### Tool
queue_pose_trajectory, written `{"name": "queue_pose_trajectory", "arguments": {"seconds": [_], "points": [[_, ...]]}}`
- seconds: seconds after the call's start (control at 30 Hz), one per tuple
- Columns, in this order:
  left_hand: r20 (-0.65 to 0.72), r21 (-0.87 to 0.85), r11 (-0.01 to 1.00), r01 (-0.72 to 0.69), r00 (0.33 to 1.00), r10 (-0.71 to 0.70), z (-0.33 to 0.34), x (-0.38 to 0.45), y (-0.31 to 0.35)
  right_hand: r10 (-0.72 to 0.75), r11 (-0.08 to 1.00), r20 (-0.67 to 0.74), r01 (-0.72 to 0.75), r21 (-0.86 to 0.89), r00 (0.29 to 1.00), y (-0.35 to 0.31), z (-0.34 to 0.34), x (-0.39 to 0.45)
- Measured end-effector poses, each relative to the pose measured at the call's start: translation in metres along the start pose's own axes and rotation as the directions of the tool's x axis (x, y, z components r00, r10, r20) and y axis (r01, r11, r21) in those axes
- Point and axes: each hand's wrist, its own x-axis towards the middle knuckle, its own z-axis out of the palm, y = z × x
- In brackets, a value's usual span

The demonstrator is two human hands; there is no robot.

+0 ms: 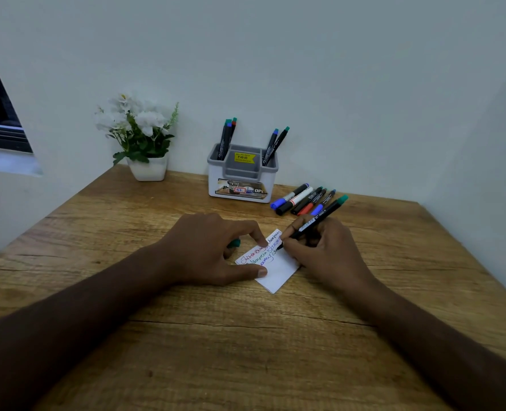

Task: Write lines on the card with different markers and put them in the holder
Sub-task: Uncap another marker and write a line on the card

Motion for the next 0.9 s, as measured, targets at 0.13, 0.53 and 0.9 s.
{"name": "queue_pose_trajectory", "arguments": {"seconds": [0.13,0.53,0.9], "points": [[-0.005,0.004,1.0,-0.003,1.0,0.003,0.0002,-0.0007,-0.0002,0.019,1.0,-0.006,-0.019,-0.007,1.0,0.0,0.0004,0.0012],[0.012,-0.008,1.0,0.002,1.0,-0.002,0.0001,0.0003,-0.0001,0.038,0.998,-0.038,-0.04,-0.045,0.999,-0.0002,0.0009,0.0019],[0.007,-0.008,1.0,0.004,1.0,-0.004,0.0012,0.0013,-0.0018,0.071,0.997,-0.071,-0.073,-0.025,0.995,-0.0047,0.0015,0.0024]]}}
